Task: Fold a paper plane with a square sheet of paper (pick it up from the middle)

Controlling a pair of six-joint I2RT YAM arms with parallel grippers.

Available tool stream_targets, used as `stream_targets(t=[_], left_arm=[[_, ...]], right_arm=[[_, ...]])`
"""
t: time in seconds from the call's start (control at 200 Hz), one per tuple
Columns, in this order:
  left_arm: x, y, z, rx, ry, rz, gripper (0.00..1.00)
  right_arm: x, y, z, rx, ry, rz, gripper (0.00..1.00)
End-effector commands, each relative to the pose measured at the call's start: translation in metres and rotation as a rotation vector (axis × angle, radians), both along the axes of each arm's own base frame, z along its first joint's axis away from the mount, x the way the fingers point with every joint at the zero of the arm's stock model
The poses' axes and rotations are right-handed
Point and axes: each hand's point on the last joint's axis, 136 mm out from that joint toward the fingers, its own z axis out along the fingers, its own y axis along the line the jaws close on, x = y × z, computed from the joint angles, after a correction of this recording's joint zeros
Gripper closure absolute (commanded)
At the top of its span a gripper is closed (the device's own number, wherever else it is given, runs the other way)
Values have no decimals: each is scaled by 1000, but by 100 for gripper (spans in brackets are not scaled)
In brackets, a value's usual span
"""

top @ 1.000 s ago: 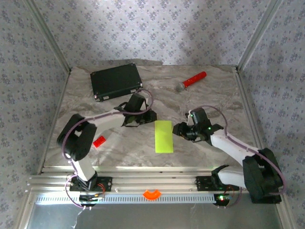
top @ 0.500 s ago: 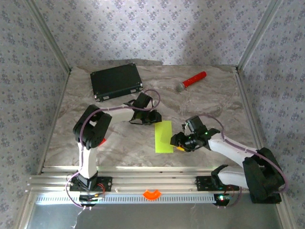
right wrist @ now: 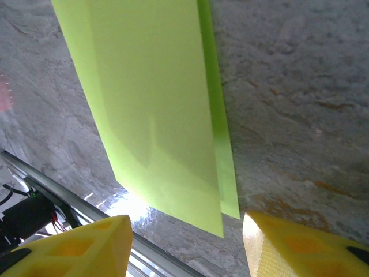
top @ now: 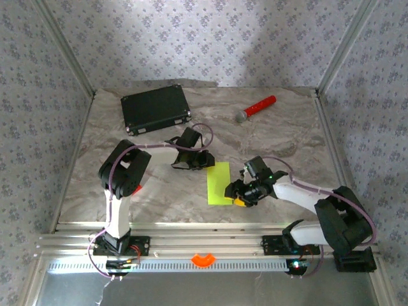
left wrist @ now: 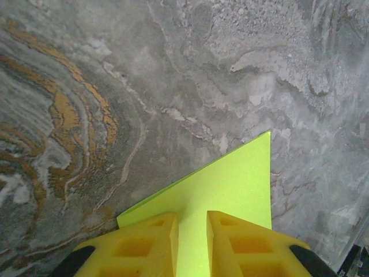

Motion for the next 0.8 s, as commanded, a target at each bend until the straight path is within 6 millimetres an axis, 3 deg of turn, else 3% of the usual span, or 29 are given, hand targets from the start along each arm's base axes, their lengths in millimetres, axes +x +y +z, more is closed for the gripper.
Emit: stream_targets(t=[0.0,0.175,0.375,0.605,0.795], left_arm=[[-15,18,-29,96,50,-3,78],[-14,17,-27,92,46,-6,78],[-14,16,-26,85,48,-9,78],[-13,14,-26,78,48,-13,78],[-13,12,-24,69,48,-15,78]], right_arm=[[-1,5,2,35,11,-3,48],[12,10,6,88,-20,-44,52],[25,6,12,134,-42,-82,52],[32,14,16,207,-43,-52,51],[44,11,13,233,-51,-70,60]])
